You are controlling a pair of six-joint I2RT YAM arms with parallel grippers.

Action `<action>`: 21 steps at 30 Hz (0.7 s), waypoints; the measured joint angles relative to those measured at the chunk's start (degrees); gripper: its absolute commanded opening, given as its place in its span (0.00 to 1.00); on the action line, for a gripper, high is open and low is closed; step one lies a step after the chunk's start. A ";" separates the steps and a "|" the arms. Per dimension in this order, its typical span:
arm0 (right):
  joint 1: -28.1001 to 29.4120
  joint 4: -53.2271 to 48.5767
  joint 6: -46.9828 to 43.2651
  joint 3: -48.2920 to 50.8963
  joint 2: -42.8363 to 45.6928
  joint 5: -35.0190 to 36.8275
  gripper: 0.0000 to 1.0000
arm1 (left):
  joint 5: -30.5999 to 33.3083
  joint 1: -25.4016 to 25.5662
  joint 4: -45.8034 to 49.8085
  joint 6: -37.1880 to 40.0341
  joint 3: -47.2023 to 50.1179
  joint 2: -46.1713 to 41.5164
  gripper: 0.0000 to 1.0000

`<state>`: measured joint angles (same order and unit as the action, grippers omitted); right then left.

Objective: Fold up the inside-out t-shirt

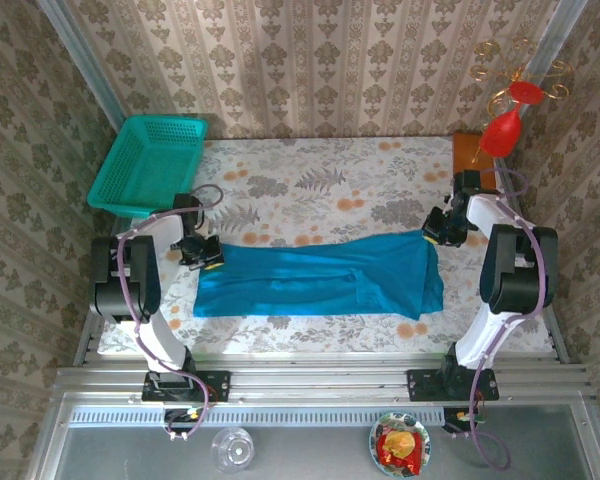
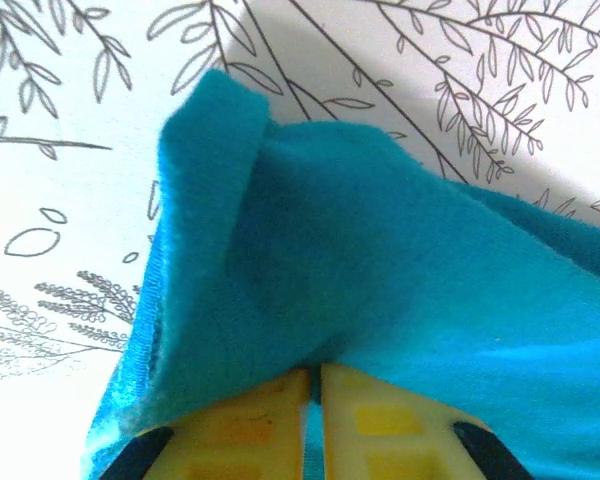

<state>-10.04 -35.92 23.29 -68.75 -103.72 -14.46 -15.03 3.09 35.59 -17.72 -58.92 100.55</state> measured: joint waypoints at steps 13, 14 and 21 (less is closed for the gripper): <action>0.13 -0.72 1.18 -4.50 -0.83 -2.36 0.00 | -1.05 -1.68 -0.39 0.02 0.20 0.00 0.15; 0.13 -1.16 1.22 -5.07 -0.83 -2.36 0.00 | -1.07 -1.68 -0.42 0.02 0.20 0.00 0.15; 0.13 -2.54 2.19 -9.66 -1.97 -2.80 0.09 | -1.53 -1.70 -0.46 0.04 0.20 -0.02 0.18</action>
<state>-9.91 -38.46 25.47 -78.41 -105.69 -17.26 -16.56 1.39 35.14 -17.67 -58.72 100.53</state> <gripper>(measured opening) 0.065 0.165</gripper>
